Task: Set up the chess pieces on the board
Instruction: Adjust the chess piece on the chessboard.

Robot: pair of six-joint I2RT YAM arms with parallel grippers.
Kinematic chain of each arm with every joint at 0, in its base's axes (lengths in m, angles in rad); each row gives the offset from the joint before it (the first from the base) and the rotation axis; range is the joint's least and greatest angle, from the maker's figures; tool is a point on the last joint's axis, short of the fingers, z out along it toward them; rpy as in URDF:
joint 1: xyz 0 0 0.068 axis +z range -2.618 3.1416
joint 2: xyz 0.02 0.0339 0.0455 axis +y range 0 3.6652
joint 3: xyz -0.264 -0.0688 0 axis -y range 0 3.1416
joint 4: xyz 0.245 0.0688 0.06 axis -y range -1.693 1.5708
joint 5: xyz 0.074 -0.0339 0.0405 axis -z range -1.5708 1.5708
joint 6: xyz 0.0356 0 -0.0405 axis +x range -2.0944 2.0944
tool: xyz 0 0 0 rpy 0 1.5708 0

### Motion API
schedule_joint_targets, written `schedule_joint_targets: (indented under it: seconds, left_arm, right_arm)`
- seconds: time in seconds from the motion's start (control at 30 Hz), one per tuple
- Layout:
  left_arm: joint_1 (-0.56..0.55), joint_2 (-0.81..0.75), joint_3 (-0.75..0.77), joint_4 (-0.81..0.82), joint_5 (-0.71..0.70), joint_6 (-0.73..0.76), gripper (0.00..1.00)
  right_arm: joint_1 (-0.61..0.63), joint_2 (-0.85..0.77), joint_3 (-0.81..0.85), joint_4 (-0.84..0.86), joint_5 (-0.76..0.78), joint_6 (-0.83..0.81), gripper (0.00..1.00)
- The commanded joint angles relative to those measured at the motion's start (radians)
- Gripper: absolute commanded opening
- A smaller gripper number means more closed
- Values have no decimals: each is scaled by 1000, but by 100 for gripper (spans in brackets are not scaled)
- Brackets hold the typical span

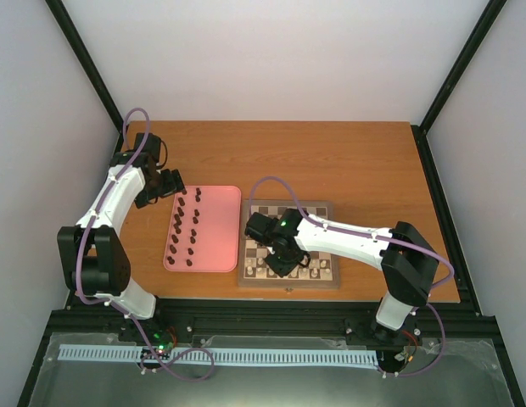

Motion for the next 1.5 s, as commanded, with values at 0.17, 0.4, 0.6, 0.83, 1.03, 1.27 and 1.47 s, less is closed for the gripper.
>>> schedule_joint_targets:
  seconds: [0.17,0.4,0.6,0.83,1.03,1.27,1.47]
  left_arm:
    - [-3,9,35,3,-7,10,100]
    - [-2,8,32,3,-4,9,100]
    - [-3,4,29,4,-6,10,100]
    - [-3,3,25,7,-7,10,100]
    - [-3,5,24,7,-6,9,100]
    - [-3,2,16,10,-6,9,100]
    - [-3,4,14,14,-4,10,100]
  right_arm:
    - [-1,-53,26,35,-50,-32,19]
    - [1,-44,30,34,-56,-30,19]
    - [2,-33,36,30,-48,-27,19]
    - [2,-40,33,26,-53,-25,28]
    - [5,-46,32,25,-74,-26,29]
    - [10,-43,25,14,-62,-10,30]
    - [10,-32,25,-6,-27,9,36]
